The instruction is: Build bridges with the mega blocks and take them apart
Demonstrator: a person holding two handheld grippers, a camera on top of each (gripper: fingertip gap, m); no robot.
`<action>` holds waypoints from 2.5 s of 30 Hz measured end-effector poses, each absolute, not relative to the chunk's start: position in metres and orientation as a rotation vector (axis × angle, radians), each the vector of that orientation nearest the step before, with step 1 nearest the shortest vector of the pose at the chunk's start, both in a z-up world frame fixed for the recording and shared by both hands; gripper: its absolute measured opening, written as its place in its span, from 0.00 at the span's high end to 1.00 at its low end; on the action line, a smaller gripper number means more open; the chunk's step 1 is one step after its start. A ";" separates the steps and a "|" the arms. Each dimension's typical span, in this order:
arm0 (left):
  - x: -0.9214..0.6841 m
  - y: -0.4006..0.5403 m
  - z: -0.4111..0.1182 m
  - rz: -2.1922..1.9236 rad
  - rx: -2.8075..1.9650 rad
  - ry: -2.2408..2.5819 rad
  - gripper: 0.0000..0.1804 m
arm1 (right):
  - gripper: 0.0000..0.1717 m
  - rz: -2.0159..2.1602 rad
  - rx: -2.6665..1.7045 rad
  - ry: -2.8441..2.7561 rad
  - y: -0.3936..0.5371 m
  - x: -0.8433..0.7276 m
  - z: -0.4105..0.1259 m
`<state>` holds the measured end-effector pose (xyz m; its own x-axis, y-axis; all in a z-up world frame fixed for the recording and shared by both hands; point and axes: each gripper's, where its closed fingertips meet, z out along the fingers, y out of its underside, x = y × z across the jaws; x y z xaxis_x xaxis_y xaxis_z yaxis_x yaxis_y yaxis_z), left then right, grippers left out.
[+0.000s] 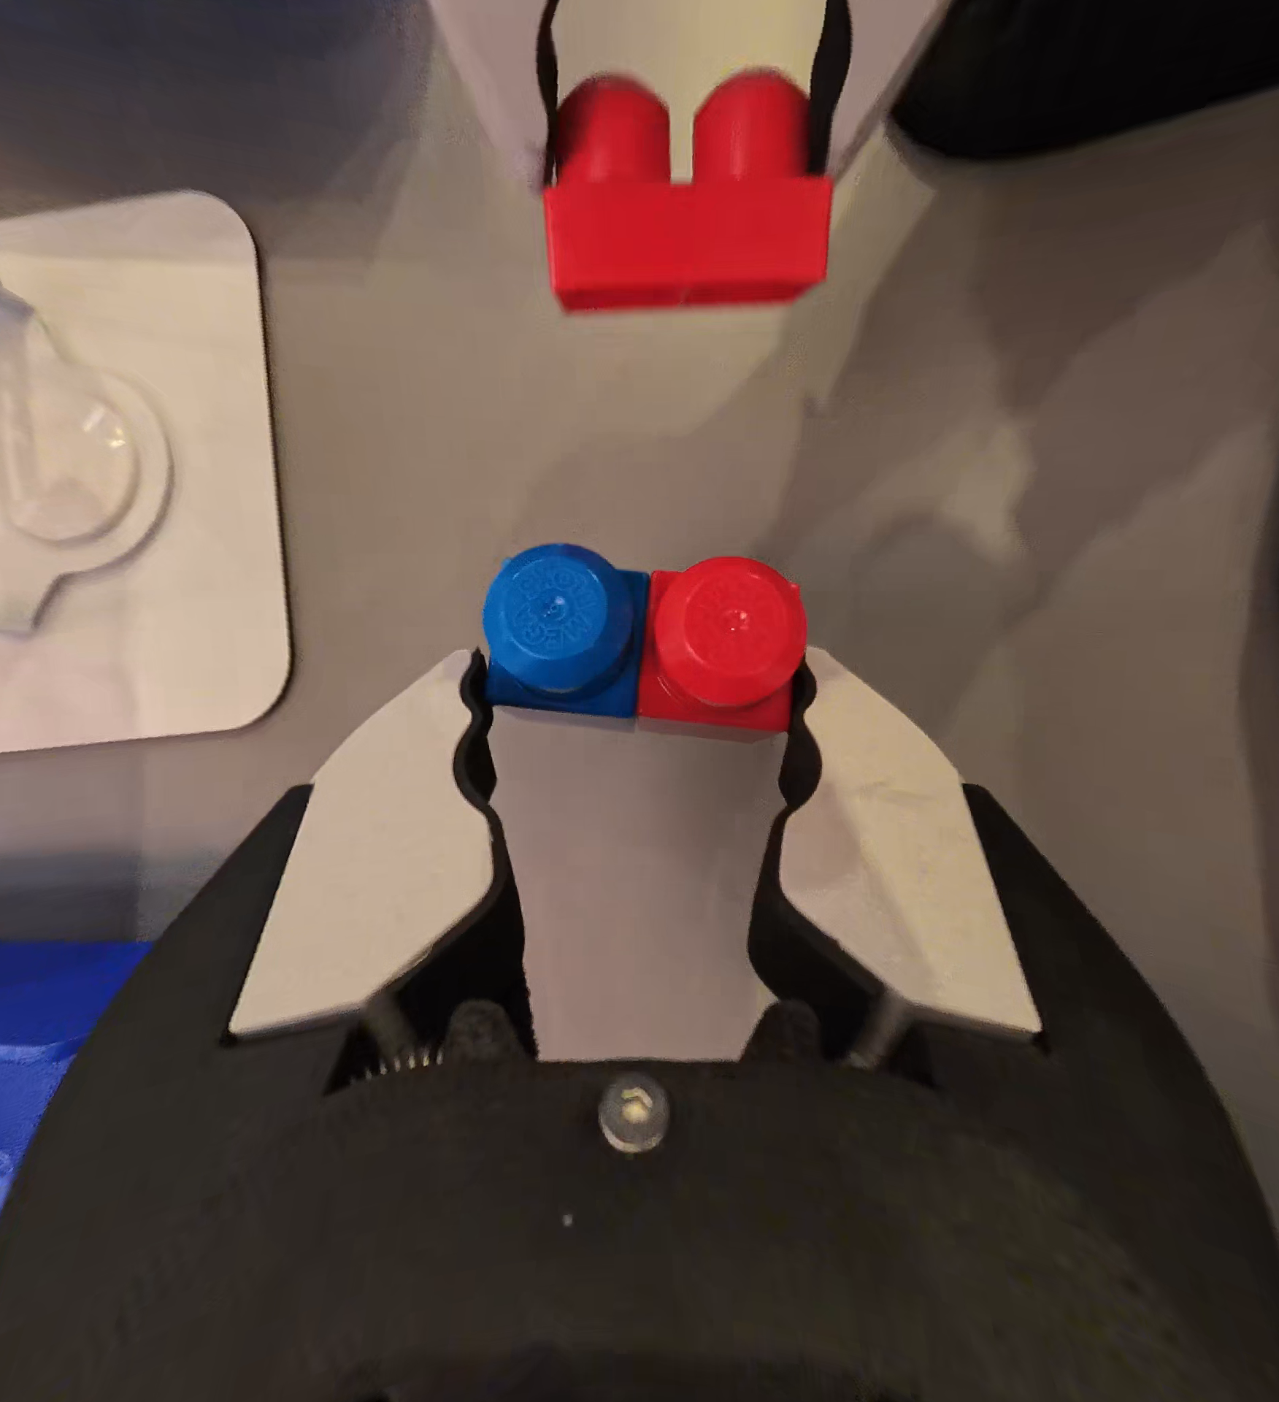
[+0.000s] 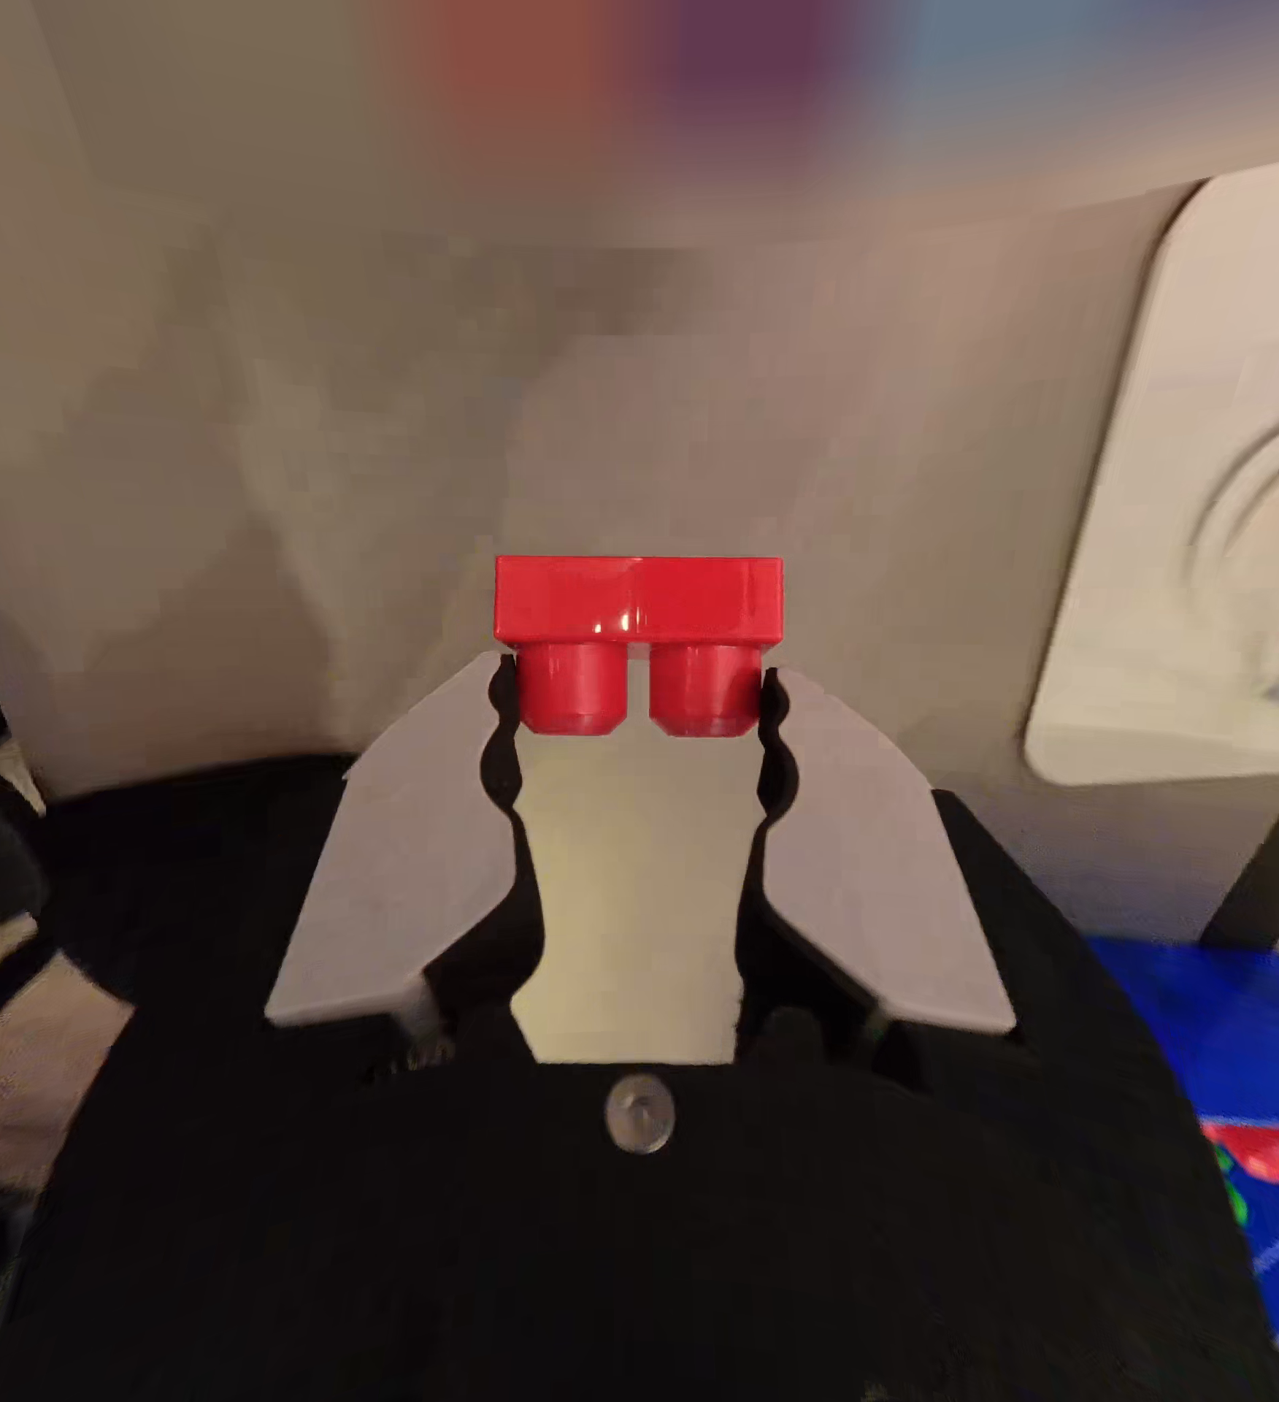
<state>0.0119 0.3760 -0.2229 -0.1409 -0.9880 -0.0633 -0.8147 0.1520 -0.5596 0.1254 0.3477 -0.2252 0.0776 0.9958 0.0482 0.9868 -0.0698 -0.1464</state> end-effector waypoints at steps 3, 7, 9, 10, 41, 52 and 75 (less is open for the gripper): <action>0.003 0.378 -0.240 -0.504 -1.780 2.026 0.59 | 0.64 -0.142 -2.334 -2.207 0.343 0.154 -0.256; -0.015 0.386 -0.258 -0.473 -1.857 2.009 0.59 | 0.64 -0.339 -2.394 -2.415 0.337 0.167 -0.280; -0.025 0.391 -0.263 -0.509 -1.894 1.971 0.59 | 0.64 -0.312 -2.393 -2.426 0.338 0.158 -0.288; -0.030 0.394 -0.265 -0.520 -1.917 1.951 0.59 | 0.63 -0.321 -2.385 -2.436 0.338 0.155 -0.290; -0.008 0.419 -0.231 -0.260 -1.778 1.577 0.59 | 0.78 0.627 -2.274 -0.709 0.374 0.078 -0.210; 0.020 0.443 -0.174 0.181 -1.479 1.462 0.59 | 0.79 0.651 -1.865 -0.616 0.398 0.033 -0.132; 0.045 0.445 -0.141 0.313 -1.370 1.444 0.59 | 0.80 0.514 -1.738 -0.501 0.411 0.050 -0.120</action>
<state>0.0454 0.4447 -0.1409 0.2310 -0.5565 -0.7981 -0.8371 0.3044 -0.4545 0.0501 0.4110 -0.1202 0.8098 0.5817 -0.0760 0.0610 -0.2124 -0.9753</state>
